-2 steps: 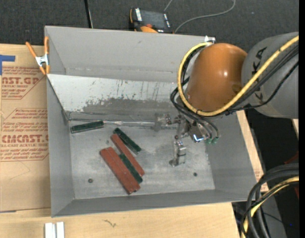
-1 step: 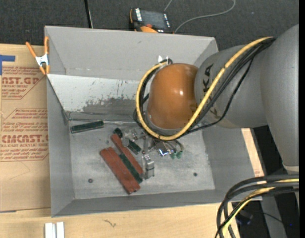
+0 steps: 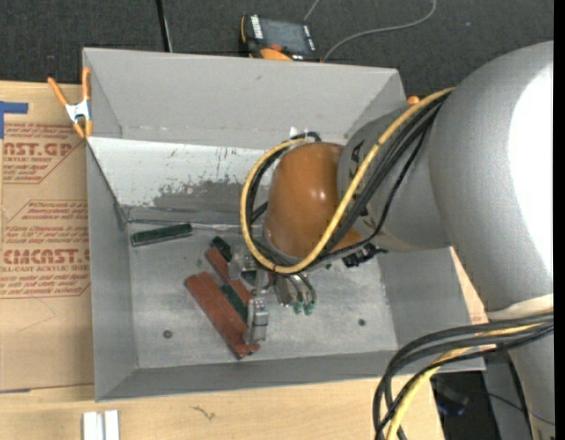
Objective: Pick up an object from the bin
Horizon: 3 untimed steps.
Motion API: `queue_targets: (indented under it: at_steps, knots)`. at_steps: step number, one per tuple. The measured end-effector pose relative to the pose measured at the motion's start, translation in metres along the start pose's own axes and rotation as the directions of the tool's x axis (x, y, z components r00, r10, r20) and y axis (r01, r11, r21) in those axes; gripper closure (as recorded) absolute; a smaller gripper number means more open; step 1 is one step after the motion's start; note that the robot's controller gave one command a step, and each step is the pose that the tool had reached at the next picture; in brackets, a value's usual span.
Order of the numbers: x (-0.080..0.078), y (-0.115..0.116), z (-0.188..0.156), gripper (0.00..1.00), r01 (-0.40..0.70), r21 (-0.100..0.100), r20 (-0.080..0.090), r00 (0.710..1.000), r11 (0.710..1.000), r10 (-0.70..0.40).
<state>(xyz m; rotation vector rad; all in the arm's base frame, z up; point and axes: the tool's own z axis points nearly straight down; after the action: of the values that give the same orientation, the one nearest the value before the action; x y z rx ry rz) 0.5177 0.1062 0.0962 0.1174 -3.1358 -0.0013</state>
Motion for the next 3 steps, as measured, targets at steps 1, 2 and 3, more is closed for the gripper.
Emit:
queue_targets:
  at_steps: [1, 2, 3]
  knots:
    - [0.036, 0.008, 0.013, 0.0, -0.104, -0.001, 0.003, 0.995, 0.995, 0.104]
    - [0.034, -0.012, 0.025, 0.0, -0.048, -0.001, 0.013, 0.999, 0.999, 0.048]
    - [0.034, -0.012, 0.025, 1.0, -0.047, -0.001, 0.009, 0.999, 0.999, 0.047]
